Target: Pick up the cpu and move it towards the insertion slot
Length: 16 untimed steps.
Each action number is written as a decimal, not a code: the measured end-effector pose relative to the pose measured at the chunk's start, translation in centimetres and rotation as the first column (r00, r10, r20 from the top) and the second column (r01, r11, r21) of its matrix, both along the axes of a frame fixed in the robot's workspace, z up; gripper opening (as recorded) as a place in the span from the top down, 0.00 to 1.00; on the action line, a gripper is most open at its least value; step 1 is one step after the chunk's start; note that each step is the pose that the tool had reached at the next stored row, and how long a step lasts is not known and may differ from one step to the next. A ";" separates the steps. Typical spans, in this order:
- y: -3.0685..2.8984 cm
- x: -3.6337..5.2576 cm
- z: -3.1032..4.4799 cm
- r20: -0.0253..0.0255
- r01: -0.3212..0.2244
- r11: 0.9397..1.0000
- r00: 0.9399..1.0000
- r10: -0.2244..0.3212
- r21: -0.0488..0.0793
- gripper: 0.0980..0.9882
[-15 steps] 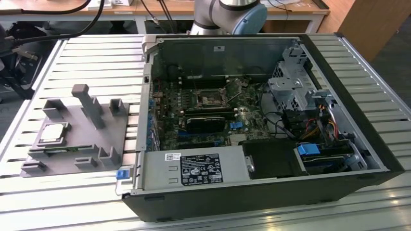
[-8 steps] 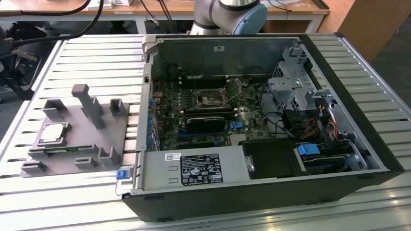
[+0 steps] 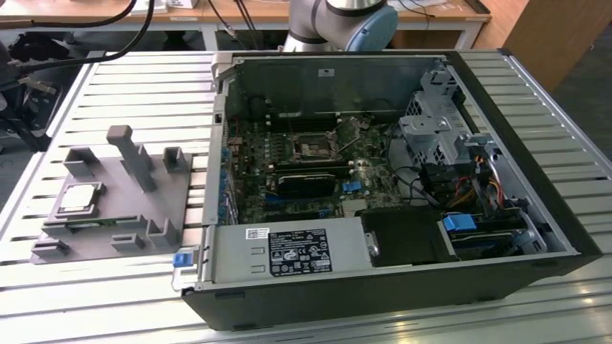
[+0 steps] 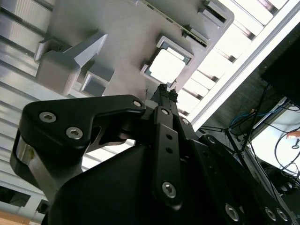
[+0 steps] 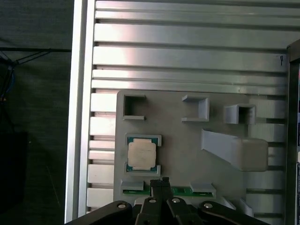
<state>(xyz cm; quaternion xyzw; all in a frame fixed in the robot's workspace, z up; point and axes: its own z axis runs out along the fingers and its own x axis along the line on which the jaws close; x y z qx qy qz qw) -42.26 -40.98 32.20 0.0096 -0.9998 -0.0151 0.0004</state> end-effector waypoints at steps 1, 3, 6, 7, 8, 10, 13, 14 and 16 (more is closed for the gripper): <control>0.00 -0.01 -0.06 0.000 0.000 1.000 1.000 0.000 0.000 0.99; 0.00 -0.02 -0.16 0.000 0.000 1.000 1.000 0.000 0.000 0.99; 0.00 -0.04 -0.32 0.000 0.000 1.000 1.000 0.000 0.000 0.99; 0.00 -0.05 -0.38 0.000 0.000 1.000 1.000 0.000 0.000 0.99; 0.00 -0.05 -0.42 0.000 0.000 1.000 1.000 0.000 0.000 0.99; 0.00 -0.06 -0.52 0.000 0.000 1.000 1.000 0.000 0.000 0.99; 0.00 -0.09 -0.64 0.000 0.000 1.000 1.000 0.000 0.000 0.99; 0.00 -0.11 -0.68 0.000 0.000 1.000 1.000 0.000 0.000 0.99; 0.00 -0.16 -0.76 0.000 0.000 1.000 1.000 0.000 0.000 0.99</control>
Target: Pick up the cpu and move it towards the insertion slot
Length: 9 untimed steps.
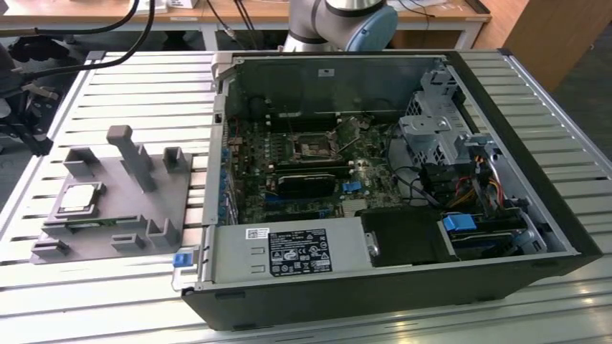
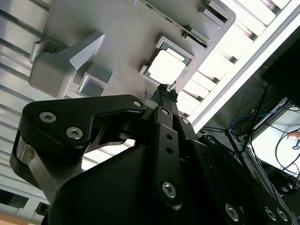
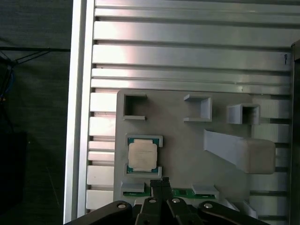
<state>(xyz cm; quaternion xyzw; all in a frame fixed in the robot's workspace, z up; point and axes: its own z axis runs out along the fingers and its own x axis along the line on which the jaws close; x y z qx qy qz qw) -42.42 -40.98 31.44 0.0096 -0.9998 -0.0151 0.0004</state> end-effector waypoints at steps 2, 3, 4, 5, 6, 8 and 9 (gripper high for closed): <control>0.00 -0.08 -0.08 0.000 0.000 1.000 1.000 0.000 0.000 0.98; 0.00 -0.12 -0.11 0.000 0.000 1.000 1.000 0.000 0.000 0.92; 0.00 -0.17 -0.15 0.000 0.000 1.000 1.000 0.000 0.000 0.85; 0.00 -0.21 -0.19 0.000 0.000 1.000 1.000 0.000 0.000 0.85; 0.00 -0.26 -0.22 0.000 0.000 1.000 1.000 0.000 0.000 0.78; 0.00 -0.36 -0.32 0.000 0.000 1.000 1.000 0.000 0.000 0.71; 0.00 -0.40 -0.35 0.000 0.000 1.000 1.000 0.000 0.000 0.65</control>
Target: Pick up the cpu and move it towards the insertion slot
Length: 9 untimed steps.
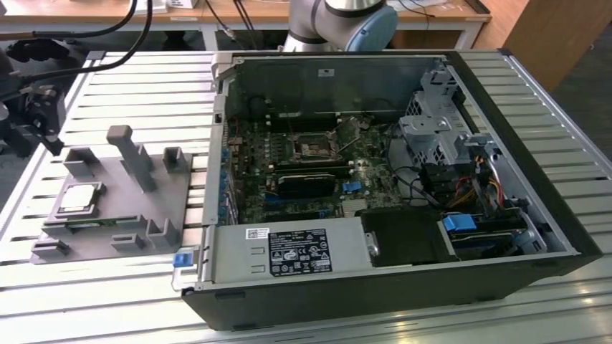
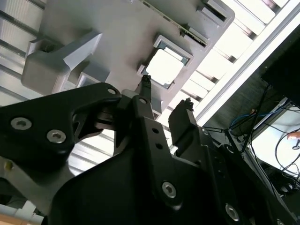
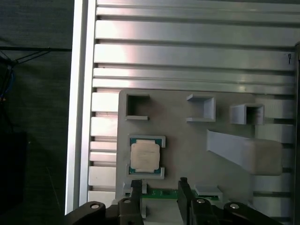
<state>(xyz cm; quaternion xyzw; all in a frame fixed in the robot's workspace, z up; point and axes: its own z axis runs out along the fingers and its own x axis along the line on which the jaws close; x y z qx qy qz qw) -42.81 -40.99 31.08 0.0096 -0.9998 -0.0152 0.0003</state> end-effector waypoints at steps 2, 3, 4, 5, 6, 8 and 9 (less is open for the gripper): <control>0.00 -0.12 -0.07 0.000 0.000 1.000 1.000 0.000 0.000 0.59; 0.00 -0.18 -0.12 0.000 0.000 1.000 1.000 0.000 0.000 0.52; 0.00 -0.23 -0.16 0.000 0.000 1.000 1.000 0.000 0.000 0.52; 0.00 -0.28 -0.21 0.000 0.000 1.000 1.000 0.000 0.000 0.45; 0.00 -0.33 -0.26 0.000 0.000 1.000 1.000 0.000 0.000 0.45; 0.00 -0.44 -0.35 0.000 0.000 1.000 1.000 0.000 0.000 0.45; 0.00 -0.49 -0.40 0.000 0.000 1.000 1.000 0.000 0.000 0.45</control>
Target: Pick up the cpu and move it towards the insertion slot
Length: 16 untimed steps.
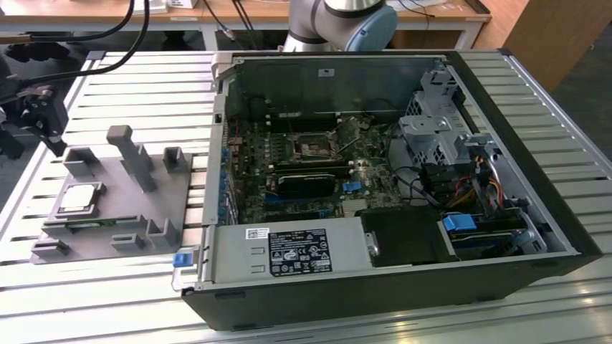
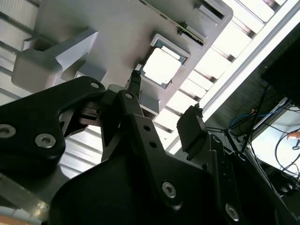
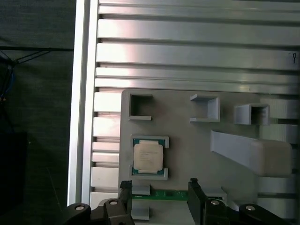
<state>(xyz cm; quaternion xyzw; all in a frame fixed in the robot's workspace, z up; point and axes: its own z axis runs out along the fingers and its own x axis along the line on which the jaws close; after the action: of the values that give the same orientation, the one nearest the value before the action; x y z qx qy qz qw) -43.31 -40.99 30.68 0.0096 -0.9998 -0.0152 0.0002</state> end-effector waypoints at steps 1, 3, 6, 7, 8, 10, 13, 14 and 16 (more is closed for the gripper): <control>0.00 -0.04 -0.05 0.000 0.000 1.000 1.000 0.000 0.000 0.45; 0.00 -0.14 -0.17 0.000 0.000 1.000 1.000 0.000 0.000 0.45; -0.01 -0.27 -0.42 0.000 0.000 1.000 1.000 0.000 0.000 0.45; -0.01 -0.32 -0.53 0.000 0.000 1.000 1.000 0.000 0.000 0.45; -0.01 -0.35 -0.67 0.000 0.000 1.000 1.000 0.000 0.000 0.45; -0.01 -0.39 -0.98 0.000 0.000 1.000 1.000 0.000 0.000 0.45; -0.01 -0.44 -1.48 0.000 0.000 1.000 1.000 0.000 0.000 0.45; -0.01 -0.44 -1.66 0.000 0.000 1.000 1.000 0.000 0.000 0.45; -0.01 -0.44 -1.99 0.000 0.000 1.000 1.000 0.000 0.000 0.44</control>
<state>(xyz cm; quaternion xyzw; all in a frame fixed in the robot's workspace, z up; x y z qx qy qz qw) -43.74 -40.99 28.69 0.0096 -0.9998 -0.0151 0.0003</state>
